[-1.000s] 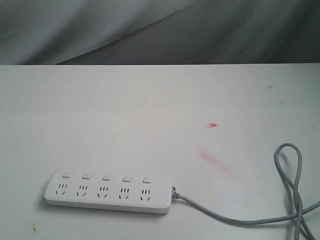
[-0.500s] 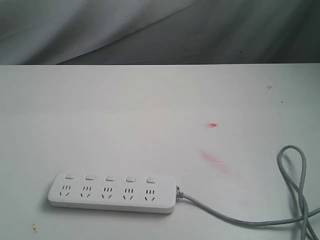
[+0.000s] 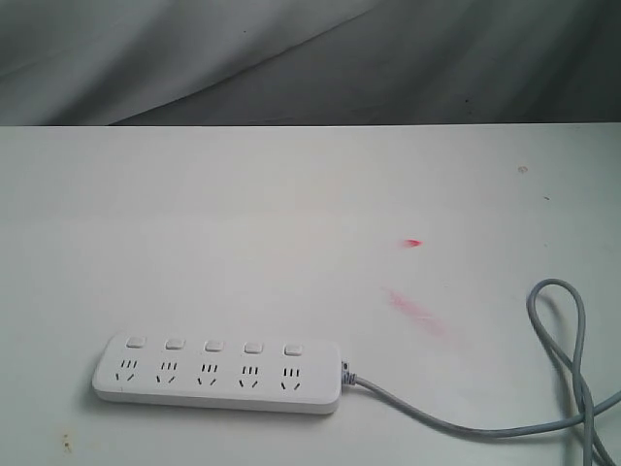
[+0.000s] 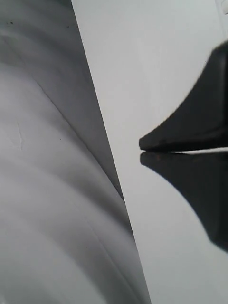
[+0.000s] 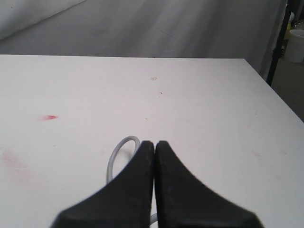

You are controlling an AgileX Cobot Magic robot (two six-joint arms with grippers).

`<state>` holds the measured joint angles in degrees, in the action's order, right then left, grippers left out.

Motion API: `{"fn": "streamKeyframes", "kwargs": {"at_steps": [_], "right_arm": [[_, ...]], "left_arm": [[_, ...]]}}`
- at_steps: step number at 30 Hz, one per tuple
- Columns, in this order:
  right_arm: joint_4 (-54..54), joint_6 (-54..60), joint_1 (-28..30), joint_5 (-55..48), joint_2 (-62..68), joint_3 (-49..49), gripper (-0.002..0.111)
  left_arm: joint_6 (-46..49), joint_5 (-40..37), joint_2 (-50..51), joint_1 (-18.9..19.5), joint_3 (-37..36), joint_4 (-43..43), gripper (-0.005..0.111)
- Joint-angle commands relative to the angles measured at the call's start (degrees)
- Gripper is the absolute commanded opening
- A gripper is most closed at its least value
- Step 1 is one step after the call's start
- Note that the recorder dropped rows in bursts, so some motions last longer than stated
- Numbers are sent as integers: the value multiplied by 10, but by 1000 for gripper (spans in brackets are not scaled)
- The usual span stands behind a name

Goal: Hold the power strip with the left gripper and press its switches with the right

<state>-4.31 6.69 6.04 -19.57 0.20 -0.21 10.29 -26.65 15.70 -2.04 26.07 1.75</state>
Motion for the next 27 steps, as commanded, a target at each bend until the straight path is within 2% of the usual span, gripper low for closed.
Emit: {"fn": "streamKeyframes", "kwargs": {"at_steps": [1, 5, 6, 10, 12, 13, 14, 18, 20, 21, 23, 27], "right_arm": [[5, 2, 2, 5, -2, 2, 0], [5, 2, 2, 5, -2, 2, 0], [5, 2, 2, 5, -2, 2, 0], [5, 2, 2, 5, -2, 2, 0], [5, 2, 2, 5, -2, 2, 0], [5, 2, 2, 5, -2, 2, 0], [5, 2, 2, 5, -2, 2, 0], [5, 2, 2, 5, -2, 2, 0], [5, 2, 2, 5, -2, 2, 0], [5, 2, 2, 5, -2, 2, 0], [5, 2, 2, 5, -2, 2, 0], [5, 2, 2, 5, -2, 2, 0]], "left_arm": [[20, -113, 147, -2, 155, -6, 2], [101, -177, 243, -2, 236, -22, 2], [164, -189, 285, -2, 265, -51, 2], [306, -217, 351, 10, 296, -160, 2], [438, -247, 400, 79, 296, -281, 2], [473, -260, 412, 107, 296, -309, 2], [553, -284, 433, 169, 296, -362, 2], [736, -373, 482, 292, 296, -483, 2], [805, -433, 506, 344, 296, -512, 2], [834, -433, 516, 369, 296, -519, 2], [849, -433, 526, 399, 291, -517, 2], [836, -433, 523, 401, 286, -519, 2]]}}
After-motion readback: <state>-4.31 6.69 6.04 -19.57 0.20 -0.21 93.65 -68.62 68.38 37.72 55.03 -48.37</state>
